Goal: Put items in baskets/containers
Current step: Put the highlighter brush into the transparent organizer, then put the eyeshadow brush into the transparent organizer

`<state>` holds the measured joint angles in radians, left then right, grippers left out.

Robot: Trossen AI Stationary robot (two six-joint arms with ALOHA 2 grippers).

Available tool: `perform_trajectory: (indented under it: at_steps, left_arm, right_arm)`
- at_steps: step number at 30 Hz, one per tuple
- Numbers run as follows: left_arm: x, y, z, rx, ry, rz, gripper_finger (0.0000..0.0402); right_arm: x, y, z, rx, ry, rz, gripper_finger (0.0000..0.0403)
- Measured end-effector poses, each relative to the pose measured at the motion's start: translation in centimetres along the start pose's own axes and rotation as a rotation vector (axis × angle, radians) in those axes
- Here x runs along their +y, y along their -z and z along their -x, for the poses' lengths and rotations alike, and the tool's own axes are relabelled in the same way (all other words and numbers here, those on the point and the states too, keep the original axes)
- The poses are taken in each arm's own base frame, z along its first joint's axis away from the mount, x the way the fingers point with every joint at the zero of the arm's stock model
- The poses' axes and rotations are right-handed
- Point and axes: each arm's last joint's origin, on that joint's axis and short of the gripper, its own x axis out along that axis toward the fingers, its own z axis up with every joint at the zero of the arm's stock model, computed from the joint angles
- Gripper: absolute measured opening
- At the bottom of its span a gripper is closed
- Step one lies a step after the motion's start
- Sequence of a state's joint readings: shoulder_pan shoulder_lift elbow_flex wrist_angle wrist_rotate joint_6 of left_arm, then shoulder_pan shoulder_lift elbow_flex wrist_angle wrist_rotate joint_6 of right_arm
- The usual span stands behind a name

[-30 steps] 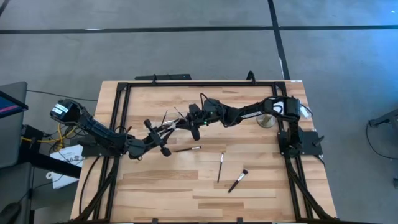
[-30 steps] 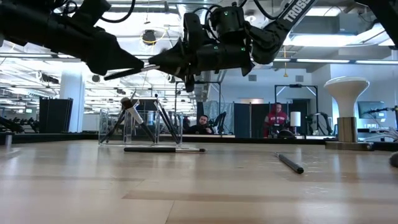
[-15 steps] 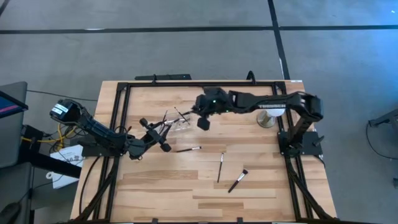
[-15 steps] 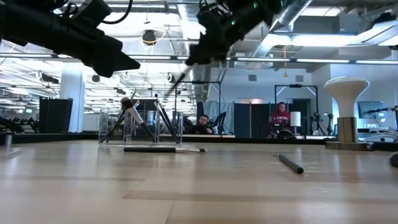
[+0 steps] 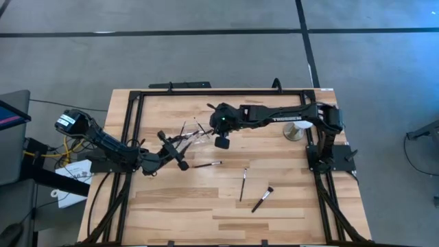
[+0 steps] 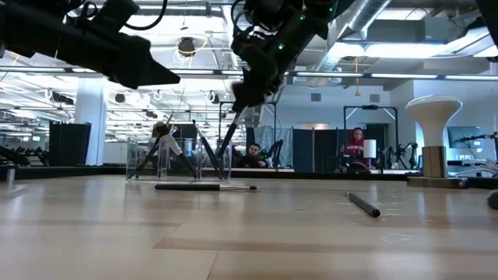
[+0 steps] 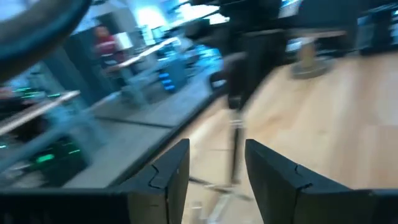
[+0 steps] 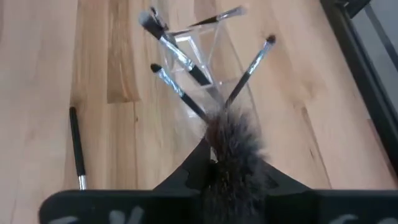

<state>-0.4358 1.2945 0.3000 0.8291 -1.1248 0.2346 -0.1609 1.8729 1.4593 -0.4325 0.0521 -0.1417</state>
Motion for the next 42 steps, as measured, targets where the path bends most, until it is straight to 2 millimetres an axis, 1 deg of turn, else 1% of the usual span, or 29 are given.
perform_trajectory:
  at_steps: [4,6,10,13,16,21,23,25,29,36,42]
  left_arm:
    - [-0.5,-0.1,0.1,-0.043,0.181,0.009,0.0152]
    - [-0.8,-0.2,0.1,-0.061,0.264,0.027,0.0152]
    - [-1.1,-0.3,0.0,-0.074,0.429,0.125,0.0152]
    - [-1.0,-0.1,-0.6,-0.059,0.509,0.193,0.0152]
    - [-1.1,0.8,-1.7,-0.008,0.544,0.228,0.0152]
    - [-2.1,3.7,-3.4,0.135,0.609,0.225,0.0152]
    - [-2.6,4.7,-3.8,0.158,0.625,0.219,0.0152]
    - [-3.2,5.2,-4.0,0.145,0.656,0.232,0.0152]
    - [-4.3,6.2,-4.4,0.153,0.702,0.227,0.0152]
    - [-6.1,8.1,-5.3,0.230,0.701,0.174,0.0152]
    - [-6.4,8.8,-5.4,0.246,0.684,0.161,0.0152]
  right_arm:
    - [-0.1,0.1,-0.1,0.010,0.002,-0.003,0.0056]
    - [-0.2,-0.1,0.1,-0.015,0.007,0.006,0.0065]
    - [-0.2,-0.3,0.1,-0.025,0.007,0.038,0.0083]
    - [-0.2,-0.5,0.1,-0.051,0.012,0.037,0.0098]
    - [0.0,-0.9,0.3,-0.068,0.012,0.041,0.0113]
    - [0.9,-2.5,1.8,-0.066,-0.009,0.062,0.0130]
    - [1.4,-3.1,2.4,-0.062,-0.020,0.073,0.0135]
    - [1.9,-3.5,2.8,-0.058,-0.031,0.083,0.0137]
    - [2.8,-3.6,3.0,-0.051,-0.047,0.100,0.0138]
    - [4.0,-3.4,3.2,-0.033,-0.069,0.123,0.0132]
    - [5.2,-3.0,3.3,0.013,-0.093,0.118,0.0134]
